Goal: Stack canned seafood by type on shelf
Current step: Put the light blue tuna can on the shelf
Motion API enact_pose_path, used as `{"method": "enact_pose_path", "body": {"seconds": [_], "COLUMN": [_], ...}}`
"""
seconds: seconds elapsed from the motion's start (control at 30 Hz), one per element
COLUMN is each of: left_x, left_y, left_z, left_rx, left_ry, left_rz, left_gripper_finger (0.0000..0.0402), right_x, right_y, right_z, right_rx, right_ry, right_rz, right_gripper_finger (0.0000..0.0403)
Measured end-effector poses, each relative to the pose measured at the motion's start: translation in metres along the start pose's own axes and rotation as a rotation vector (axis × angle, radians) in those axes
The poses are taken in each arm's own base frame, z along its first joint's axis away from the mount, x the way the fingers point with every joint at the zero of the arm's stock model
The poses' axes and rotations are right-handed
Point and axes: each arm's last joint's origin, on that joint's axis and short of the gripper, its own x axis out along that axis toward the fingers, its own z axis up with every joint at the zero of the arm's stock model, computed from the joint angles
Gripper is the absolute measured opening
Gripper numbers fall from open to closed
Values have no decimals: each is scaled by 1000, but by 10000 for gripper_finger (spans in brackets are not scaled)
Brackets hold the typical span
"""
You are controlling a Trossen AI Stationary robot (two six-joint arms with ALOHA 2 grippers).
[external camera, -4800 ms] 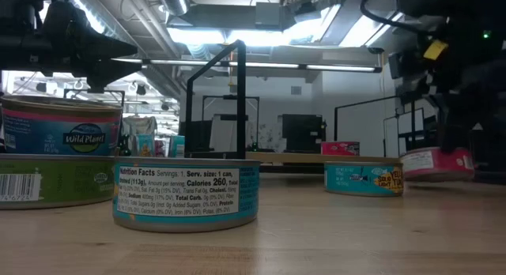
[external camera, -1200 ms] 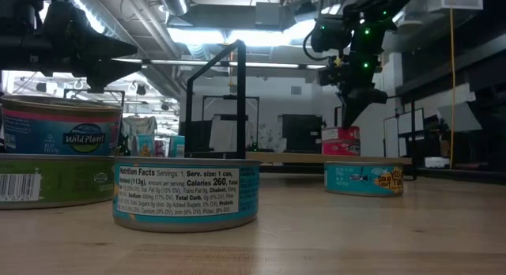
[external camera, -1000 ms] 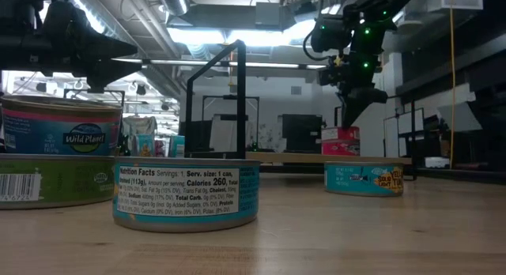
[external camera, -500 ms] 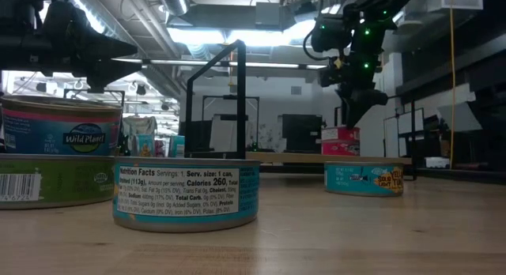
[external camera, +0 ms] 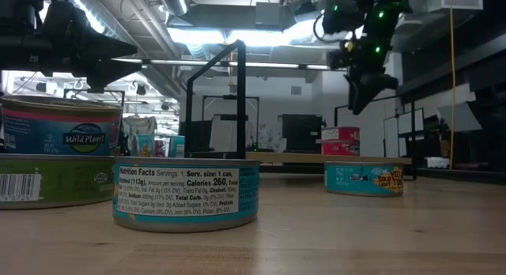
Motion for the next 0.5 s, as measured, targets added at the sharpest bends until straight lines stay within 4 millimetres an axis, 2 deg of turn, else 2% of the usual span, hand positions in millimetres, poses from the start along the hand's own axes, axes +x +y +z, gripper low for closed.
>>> {"method": "enact_pose_path", "body": {"seconds": [0.2,0.5], "left_x": [0,0], "left_y": [0,0], "left_z": [0,0], "left_rx": [0,0], "left_ry": [0,-1], "left_rz": [0,0], "left_gripper_finger": [263,263], "right_x": [-27,-57], "right_y": [27,84], "right_z": [9,23], "right_rx": [-50,-56], "right_ry": [-141,-291], "right_rz": [92,480], "right_gripper_finger": [136,136]}}
